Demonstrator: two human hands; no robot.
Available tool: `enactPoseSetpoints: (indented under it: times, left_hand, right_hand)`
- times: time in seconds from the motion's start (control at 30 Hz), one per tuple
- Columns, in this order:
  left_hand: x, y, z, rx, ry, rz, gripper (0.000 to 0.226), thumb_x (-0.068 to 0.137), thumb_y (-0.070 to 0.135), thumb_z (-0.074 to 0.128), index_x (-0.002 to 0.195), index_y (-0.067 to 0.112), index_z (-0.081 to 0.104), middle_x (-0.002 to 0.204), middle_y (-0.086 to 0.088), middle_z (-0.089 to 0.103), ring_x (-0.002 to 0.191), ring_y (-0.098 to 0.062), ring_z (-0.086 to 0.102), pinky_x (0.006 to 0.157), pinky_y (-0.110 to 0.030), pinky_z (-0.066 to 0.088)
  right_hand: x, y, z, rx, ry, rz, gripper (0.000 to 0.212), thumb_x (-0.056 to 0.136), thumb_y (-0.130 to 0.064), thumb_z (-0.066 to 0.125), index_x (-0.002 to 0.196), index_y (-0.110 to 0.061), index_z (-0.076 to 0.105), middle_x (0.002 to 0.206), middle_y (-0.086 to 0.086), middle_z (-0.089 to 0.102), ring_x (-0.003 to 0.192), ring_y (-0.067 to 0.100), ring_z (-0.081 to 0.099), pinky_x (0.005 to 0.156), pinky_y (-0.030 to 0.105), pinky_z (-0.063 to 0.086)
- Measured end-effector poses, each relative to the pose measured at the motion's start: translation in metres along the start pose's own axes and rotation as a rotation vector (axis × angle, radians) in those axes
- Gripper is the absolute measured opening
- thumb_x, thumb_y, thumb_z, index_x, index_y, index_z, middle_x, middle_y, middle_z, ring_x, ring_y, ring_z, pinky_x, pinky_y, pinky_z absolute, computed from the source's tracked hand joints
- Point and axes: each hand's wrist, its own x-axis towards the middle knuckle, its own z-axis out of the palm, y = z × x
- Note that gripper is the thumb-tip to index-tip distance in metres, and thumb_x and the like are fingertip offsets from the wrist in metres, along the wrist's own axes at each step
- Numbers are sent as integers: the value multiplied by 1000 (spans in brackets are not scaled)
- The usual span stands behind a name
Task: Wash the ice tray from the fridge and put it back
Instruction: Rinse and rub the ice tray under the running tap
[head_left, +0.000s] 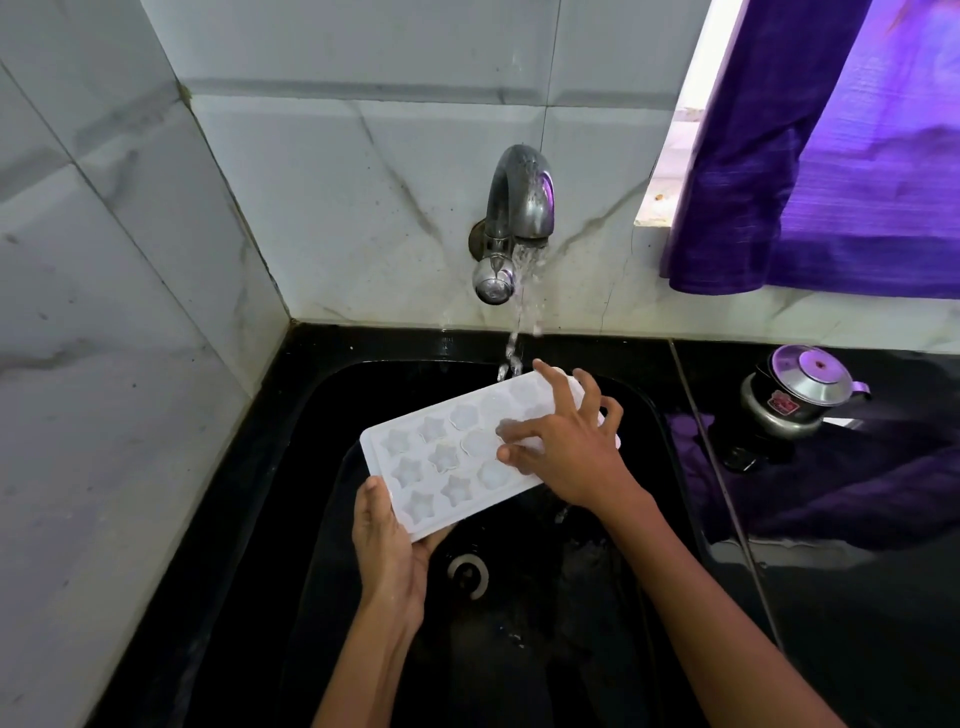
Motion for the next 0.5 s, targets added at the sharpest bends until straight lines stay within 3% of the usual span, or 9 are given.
enactPoseSetpoints:
  times: [0.1, 0.17, 0.27, 0.37, 0.43, 0.5]
  left_hand:
    - [0, -2, 2, -9, -5, -2, 37, 101, 38, 36, 127, 18, 54, 114, -6, 70, 98, -24, 70, 71, -41, 59]
    - [0, -3, 5, -27, -6, 2, 36, 102, 35, 36, 128, 17, 52, 115, -7, 69, 99, -24, 69, 72, -41, 60]
    - [1, -3, 9, -56, 11, 22, 35, 102, 35, 36, 128, 17, 51, 113, -6, 70, 98, -23, 70, 72, -39, 60]
    - [5, 2, 8, -73, 34, 51, 35, 102, 35, 36, 129, 17, 51, 113, -6, 70, 98, -23, 70, 72, -39, 60]
    - [7, 5, 7, -75, 38, 62, 36, 102, 35, 35, 128, 16, 51, 113, -7, 70, 98, -24, 70, 74, -41, 60]
    - [9, 5, 5, -74, 48, 59, 35, 102, 35, 35, 127, 16, 51, 113, -8, 70, 97, -24, 70, 72, -40, 60]
  right_hand:
    - [-1, -1, 1, 32, 212, 58, 30, 64, -66, 69, 81, -42, 72, 156, -14, 13, 139, 22, -2, 103, 39, -3]
    - [-1, -2, 3, 32, 294, 83, 31, 63, -66, 70, 77, -39, 71, 153, -15, 20, 138, 21, 1, 102, 38, -1]
    - [-4, 0, 11, 36, 236, 35, 34, 79, -68, 52, 85, -38, 67, 153, -11, 15, 138, 19, -6, 103, 39, -5]
    - [-6, 3, 15, 22, 117, -24, 47, 82, -74, 32, 107, -47, 61, 155, -9, 1, 137, 20, -14, 102, 40, -10]
    - [-6, 4, 15, -25, 55, -67, 46, 81, -74, 34, 116, -51, 53, 156, -9, -3, 138, 21, -17, 103, 41, -12]
    - [-5, 2, 14, -43, 55, -76, 41, 81, -71, 44, 112, -48, 57, 157, -7, 0, 139, 22, -16, 104, 44, -10]
